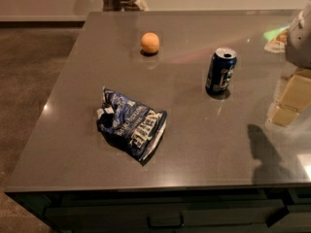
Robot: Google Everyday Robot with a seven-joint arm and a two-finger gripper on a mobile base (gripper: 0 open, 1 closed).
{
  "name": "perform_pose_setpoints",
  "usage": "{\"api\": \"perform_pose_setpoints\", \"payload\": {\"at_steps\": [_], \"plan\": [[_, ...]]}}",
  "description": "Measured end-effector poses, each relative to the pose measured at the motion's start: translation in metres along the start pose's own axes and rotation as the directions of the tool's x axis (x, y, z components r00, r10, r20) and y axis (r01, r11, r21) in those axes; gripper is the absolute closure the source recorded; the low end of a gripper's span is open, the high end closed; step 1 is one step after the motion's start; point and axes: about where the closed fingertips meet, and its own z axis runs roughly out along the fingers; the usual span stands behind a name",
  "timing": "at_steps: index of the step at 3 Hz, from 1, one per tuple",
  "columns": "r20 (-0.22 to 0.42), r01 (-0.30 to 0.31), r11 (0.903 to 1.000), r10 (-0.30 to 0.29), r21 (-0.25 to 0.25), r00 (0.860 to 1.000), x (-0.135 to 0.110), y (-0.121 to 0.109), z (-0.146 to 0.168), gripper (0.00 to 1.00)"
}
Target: Move pepsi can near orange
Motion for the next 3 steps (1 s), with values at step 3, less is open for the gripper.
{"api": "perform_pose_setpoints", "payload": {"at_steps": [3], "plan": [[0.045, -0.130, 0.9904, 0.128, 0.047, 0.991, -0.002, -0.035, 0.014, 0.00]]}}
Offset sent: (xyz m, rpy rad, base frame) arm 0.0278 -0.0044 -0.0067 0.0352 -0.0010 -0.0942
